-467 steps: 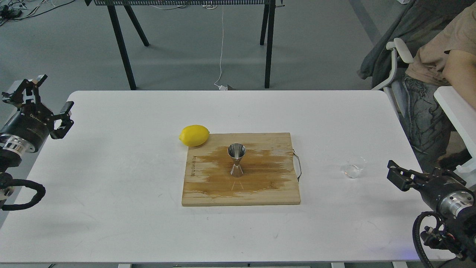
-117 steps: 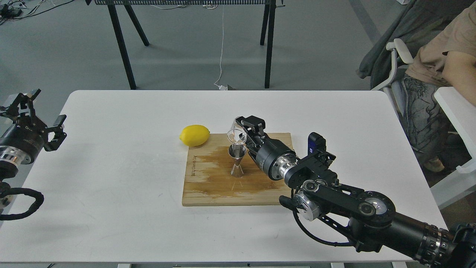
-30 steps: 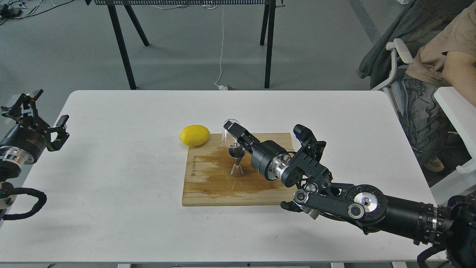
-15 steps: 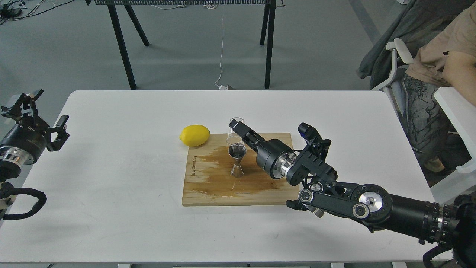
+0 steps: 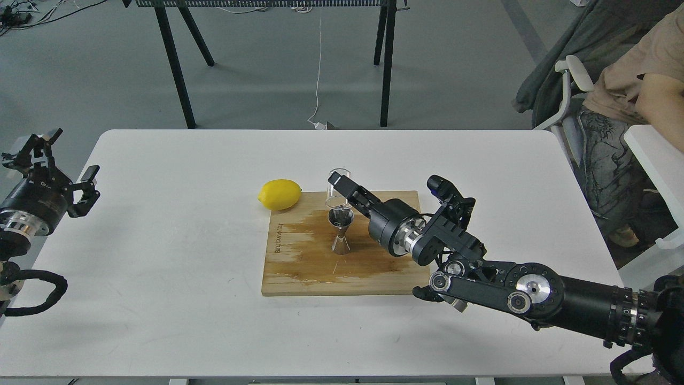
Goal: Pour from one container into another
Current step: 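Raise the glass cup upright and move it back toward the right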
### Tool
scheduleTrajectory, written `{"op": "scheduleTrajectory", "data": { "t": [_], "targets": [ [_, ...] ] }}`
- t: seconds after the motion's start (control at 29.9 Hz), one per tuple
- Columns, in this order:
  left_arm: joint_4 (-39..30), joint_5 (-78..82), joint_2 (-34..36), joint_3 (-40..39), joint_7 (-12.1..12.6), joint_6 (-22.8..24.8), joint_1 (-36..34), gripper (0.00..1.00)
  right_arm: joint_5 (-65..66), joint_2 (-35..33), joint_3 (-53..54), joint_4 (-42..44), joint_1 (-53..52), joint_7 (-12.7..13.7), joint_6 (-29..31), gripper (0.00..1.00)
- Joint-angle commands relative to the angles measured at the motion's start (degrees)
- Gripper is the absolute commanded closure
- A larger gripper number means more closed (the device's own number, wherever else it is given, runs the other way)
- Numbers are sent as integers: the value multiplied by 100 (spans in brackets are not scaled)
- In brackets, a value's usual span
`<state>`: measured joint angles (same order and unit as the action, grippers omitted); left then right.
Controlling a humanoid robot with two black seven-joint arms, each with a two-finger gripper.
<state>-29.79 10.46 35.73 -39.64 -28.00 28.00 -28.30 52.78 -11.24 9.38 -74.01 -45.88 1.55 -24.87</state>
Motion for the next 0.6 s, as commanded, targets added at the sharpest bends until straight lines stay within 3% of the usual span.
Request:
{"op": "scheduleTrajectory", "data": {
  "t": [0.0, 0.3, 0.57],
  "targets": [
    [0, 0, 4, 0, 0, 0, 0, 4, -311, -80, 283, -52, 53, 3, -1, 56],
    [0, 9, 4, 0, 0, 0, 0, 4, -1980, -71, 1838, -395, 509, 3, -9, 56],
    [0, 9, -5, 17, 0, 0, 0, 4, -3720, 148, 4367, -483, 1738, 3, -9, 56]
  ]
}}
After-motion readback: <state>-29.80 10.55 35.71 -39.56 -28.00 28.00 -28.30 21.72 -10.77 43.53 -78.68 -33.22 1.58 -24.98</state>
